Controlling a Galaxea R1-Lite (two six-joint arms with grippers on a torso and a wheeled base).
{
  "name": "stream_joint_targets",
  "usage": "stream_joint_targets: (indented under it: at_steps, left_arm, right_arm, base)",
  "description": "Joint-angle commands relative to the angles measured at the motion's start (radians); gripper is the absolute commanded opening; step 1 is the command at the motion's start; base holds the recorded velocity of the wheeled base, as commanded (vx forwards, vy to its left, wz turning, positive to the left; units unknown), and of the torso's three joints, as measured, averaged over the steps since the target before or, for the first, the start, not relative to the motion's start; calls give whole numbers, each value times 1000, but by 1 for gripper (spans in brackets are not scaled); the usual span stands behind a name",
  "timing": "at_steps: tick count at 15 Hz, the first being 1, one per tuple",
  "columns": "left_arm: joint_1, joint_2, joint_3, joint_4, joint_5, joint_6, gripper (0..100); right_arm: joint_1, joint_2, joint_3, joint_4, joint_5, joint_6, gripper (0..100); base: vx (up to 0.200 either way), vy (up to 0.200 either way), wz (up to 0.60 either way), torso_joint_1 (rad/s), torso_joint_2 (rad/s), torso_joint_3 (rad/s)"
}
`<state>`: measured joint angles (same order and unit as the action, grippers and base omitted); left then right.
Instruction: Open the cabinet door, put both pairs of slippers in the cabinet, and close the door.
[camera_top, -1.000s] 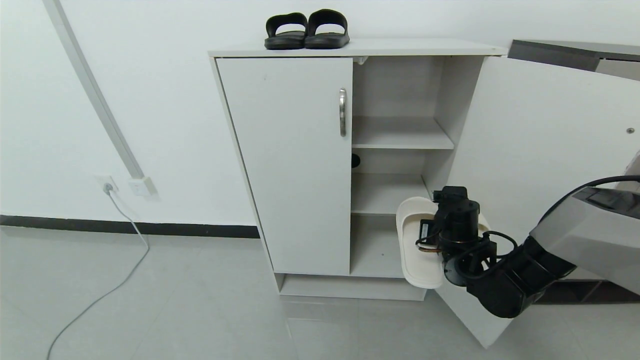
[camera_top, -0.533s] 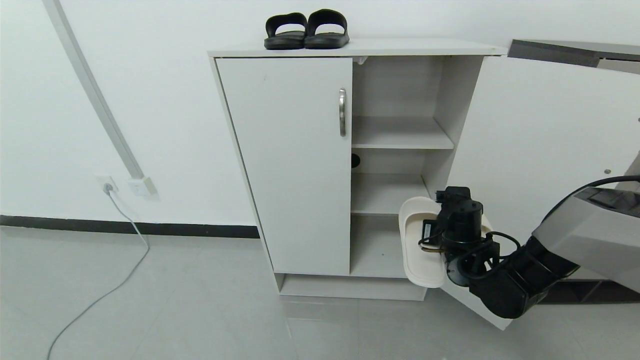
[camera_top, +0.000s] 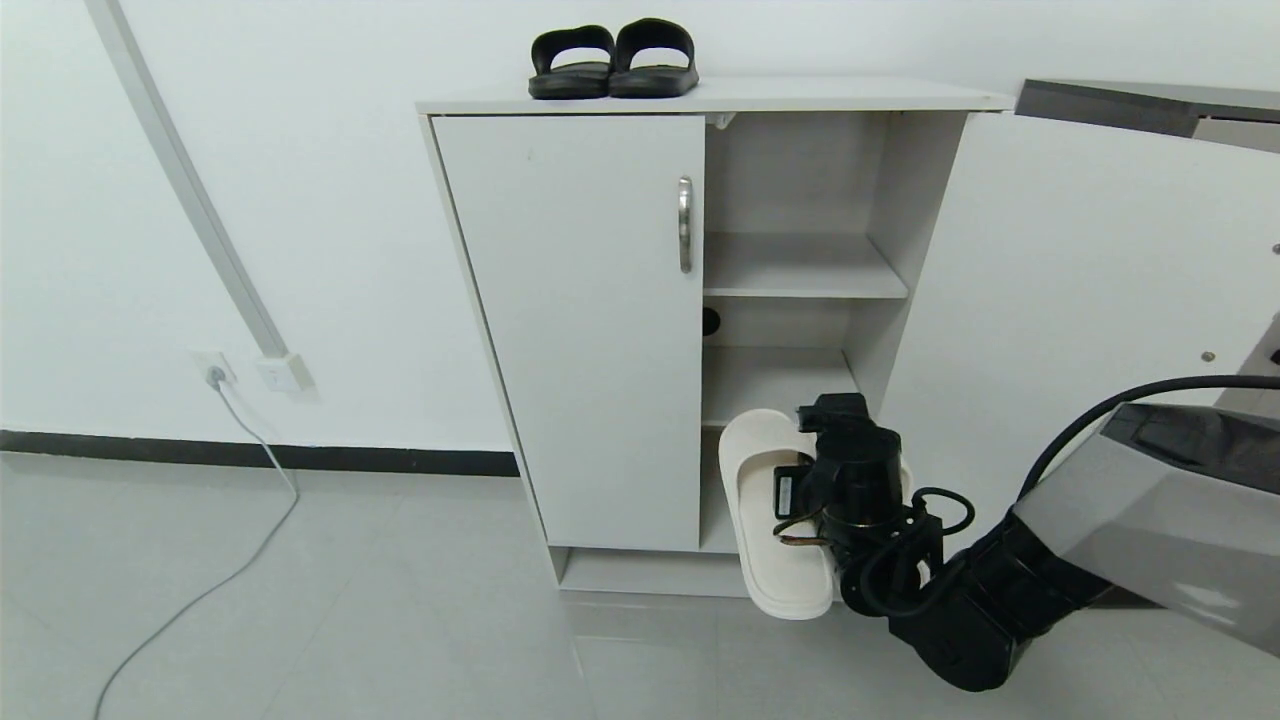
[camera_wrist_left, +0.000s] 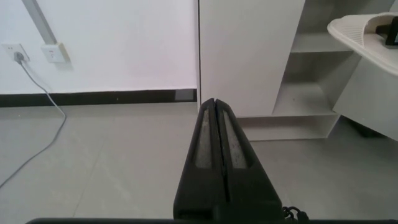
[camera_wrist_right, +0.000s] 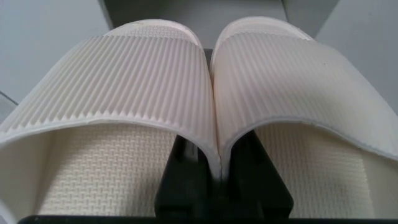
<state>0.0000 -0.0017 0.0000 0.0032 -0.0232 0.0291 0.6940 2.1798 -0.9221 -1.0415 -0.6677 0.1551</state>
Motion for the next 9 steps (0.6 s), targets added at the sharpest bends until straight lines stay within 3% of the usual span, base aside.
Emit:
stream_joint_targets:
  at_steps: [1,9]
  left_arm:
    - [0,2,0,0,0,0,0]
    - [0,2,0,0,0,0,0]
  right_arm:
    - [7,28,-1,-8,0,1,0]
    - [4,40,-1,-11,-3,0,0]
  base:
    - [0,0,0,0,0,0]
    - [0,0,0,0,0,-11]
